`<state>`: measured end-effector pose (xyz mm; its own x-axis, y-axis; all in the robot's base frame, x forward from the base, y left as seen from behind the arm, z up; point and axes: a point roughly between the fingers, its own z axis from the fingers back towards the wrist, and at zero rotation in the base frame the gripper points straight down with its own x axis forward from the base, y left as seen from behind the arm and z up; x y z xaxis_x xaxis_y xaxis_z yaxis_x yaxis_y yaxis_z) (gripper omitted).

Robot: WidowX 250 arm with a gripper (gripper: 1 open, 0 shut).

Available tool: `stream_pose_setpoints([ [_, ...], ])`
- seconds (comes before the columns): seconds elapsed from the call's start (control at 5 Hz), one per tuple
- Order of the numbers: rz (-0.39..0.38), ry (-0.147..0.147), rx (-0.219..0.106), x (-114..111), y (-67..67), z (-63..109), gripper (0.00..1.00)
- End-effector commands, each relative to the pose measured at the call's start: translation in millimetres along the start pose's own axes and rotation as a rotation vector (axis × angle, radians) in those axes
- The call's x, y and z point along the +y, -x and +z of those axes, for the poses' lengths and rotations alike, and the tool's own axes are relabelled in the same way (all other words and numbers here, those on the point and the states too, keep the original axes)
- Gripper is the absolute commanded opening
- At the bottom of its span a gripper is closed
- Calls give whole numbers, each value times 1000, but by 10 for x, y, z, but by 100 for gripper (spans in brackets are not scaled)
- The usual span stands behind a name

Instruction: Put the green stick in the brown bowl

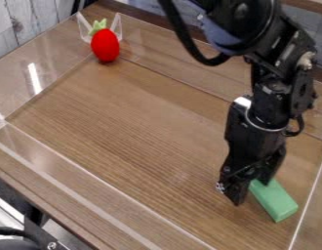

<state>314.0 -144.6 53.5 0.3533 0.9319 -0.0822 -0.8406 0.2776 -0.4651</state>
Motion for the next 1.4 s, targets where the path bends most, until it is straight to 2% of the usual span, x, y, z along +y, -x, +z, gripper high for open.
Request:
stream_pose_setpoints([
  [0.0,-15,64,2,-109,-83,95,0],
  [0.2,-20,70,-3,-75,-144,13,0],
  [0.6,-34,82,-19,-145,-45,23,0],
  [1.0,-21,95,-42,-52,-100,-101,0],
  [1.2,-37,101,-40,29,-126,-153,0],
])
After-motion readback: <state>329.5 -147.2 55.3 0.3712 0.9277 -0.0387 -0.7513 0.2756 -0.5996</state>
